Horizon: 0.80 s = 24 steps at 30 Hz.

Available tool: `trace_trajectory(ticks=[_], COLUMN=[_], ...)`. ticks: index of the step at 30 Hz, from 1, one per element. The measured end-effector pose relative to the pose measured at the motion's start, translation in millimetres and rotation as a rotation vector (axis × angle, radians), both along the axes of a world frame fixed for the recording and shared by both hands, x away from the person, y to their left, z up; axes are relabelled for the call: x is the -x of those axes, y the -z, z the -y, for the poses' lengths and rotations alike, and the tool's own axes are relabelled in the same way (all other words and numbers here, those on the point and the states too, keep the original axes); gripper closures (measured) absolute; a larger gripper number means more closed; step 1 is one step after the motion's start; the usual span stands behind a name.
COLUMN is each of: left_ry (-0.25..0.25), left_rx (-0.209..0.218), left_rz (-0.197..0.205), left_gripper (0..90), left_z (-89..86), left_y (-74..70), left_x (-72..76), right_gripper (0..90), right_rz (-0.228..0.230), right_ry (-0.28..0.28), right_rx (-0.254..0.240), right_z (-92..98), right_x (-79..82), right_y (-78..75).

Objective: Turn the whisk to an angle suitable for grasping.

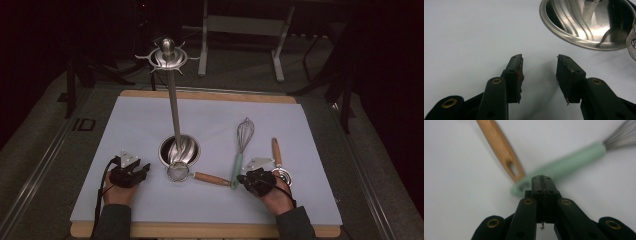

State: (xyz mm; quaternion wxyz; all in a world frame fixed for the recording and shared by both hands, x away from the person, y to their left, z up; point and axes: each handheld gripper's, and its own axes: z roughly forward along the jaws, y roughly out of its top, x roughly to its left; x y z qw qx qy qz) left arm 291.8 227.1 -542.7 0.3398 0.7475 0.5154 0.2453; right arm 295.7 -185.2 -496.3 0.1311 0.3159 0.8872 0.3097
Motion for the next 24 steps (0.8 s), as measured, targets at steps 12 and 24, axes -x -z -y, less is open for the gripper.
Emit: trace_trajectory(ticks=[12,24], left_ry=[0.001,-0.004], left_rx=[-0.001,-0.001], left_rz=[-0.002,-0.003], left_gripper=[56.2,56.0], left_z=[-0.3,-0.2], left_y=[-0.2,-0.1], left_x=[0.0,-0.2], right_gripper=[90.0,90.0], right_rz=[-0.011,0.025], right_ry=[-0.087,-0.029], right_rx=[0.075,0.041], right_z=[-43.5,-4.3], right_x=[-17.6,2.1], right_y=[16.4,-1.5])
